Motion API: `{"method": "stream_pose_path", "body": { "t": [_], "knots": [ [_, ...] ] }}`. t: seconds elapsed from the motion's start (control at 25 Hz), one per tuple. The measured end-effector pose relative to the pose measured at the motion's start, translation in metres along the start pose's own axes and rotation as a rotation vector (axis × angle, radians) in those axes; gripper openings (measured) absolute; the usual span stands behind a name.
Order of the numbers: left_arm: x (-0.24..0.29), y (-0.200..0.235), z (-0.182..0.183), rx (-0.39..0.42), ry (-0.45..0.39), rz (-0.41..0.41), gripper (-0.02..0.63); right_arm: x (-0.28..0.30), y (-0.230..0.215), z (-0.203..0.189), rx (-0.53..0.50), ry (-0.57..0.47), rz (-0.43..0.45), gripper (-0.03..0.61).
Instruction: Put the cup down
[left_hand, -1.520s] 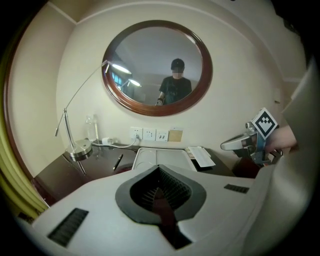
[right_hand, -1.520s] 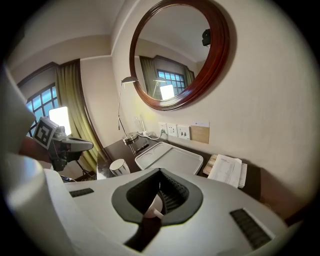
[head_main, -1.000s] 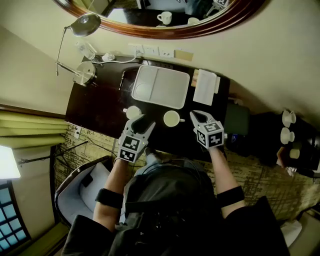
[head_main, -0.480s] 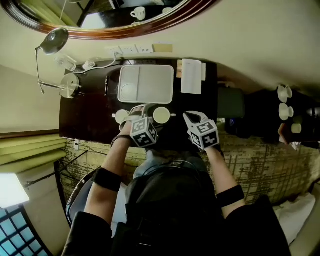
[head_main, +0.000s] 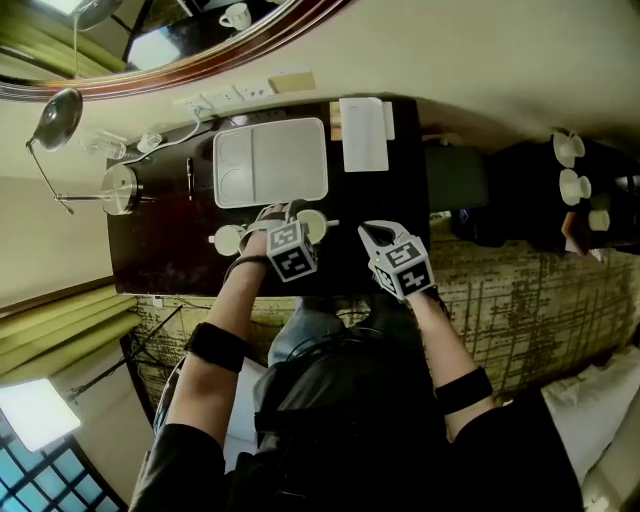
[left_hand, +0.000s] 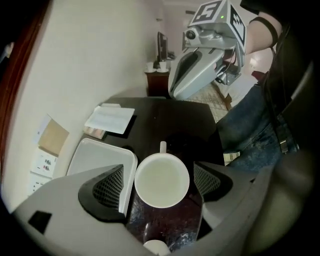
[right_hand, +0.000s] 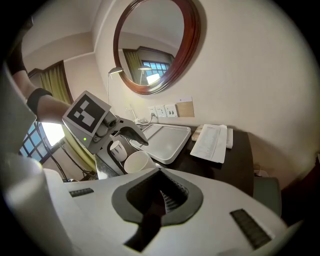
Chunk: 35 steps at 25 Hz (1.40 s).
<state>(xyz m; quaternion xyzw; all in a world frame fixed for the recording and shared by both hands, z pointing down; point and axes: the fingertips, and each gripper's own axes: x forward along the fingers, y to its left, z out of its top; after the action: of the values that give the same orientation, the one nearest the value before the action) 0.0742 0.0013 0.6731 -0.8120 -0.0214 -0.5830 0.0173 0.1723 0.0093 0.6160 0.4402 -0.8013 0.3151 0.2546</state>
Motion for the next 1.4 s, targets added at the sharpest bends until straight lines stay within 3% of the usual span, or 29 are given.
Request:
{"method": "stream_pose_path", "body": {
  "t": [0.44,0.64,1.04,1.4],
  "knots": [
    [0.027,-0.005,-0.009,0.027,0.064,-0.042,0.442,0.002,0.001,-0.007,0.024,0.042,0.039,0.017],
    [0.029,-0.005,-0.01,0.003,0.089,-0.049,0.41,0.004,0.0,-0.008,0.01,0.053,0.051,0.017],
    [0.014,0.01,-0.003,-0.166,0.057,-0.031,0.41,0.014,0.004,-0.006,-0.041,0.062,0.071,0.017],
    [-0.03,0.072,0.006,-0.36,-0.013,0.044,0.409,0.034,0.039,0.044,-0.165,0.046,0.141,0.017]
  ]
}}
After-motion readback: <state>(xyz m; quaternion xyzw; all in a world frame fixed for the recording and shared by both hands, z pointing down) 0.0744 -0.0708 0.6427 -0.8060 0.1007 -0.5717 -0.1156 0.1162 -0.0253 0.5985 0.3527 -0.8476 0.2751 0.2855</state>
